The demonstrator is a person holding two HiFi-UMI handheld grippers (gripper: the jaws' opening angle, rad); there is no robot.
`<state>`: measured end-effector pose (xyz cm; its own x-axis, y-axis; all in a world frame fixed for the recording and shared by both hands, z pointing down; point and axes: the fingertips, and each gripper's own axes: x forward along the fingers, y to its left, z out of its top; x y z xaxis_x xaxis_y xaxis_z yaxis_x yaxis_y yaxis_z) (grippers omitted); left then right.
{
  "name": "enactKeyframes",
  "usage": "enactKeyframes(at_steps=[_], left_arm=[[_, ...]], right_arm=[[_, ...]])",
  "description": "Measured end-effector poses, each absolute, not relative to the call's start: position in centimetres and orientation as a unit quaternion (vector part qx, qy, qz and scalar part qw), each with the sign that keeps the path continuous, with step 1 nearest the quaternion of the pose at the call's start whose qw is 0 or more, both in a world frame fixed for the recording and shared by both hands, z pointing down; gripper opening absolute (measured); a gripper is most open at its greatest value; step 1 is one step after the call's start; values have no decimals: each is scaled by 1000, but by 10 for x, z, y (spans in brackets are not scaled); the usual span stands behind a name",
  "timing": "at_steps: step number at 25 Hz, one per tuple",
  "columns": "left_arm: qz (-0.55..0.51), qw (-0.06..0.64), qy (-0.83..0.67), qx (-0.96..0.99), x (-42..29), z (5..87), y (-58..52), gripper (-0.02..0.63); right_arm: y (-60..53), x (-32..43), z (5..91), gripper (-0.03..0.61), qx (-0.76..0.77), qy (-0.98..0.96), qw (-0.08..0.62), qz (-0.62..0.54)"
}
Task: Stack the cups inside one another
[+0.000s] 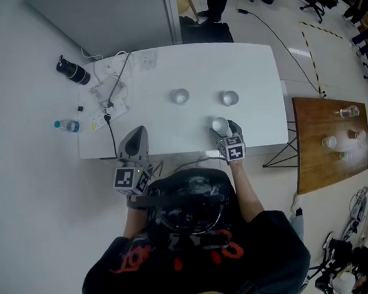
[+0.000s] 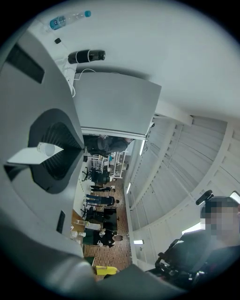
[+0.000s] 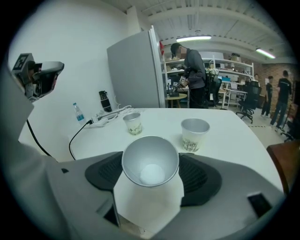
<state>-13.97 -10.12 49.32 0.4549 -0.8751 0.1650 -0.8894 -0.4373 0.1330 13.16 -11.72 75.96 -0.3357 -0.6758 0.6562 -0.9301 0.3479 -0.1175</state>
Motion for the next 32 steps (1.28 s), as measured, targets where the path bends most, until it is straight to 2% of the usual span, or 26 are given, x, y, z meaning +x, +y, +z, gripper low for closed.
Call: enactKeyframes(at_steps=[18,32], left_arm=[[38,107,-464,878,-105,497,-108,3],[34,104,-457,882,-101,492,-112,3]], right_arm=[[-92,182,709,379,567,-763,193,243],[-120,214,640,379,600,-763,141,197]])
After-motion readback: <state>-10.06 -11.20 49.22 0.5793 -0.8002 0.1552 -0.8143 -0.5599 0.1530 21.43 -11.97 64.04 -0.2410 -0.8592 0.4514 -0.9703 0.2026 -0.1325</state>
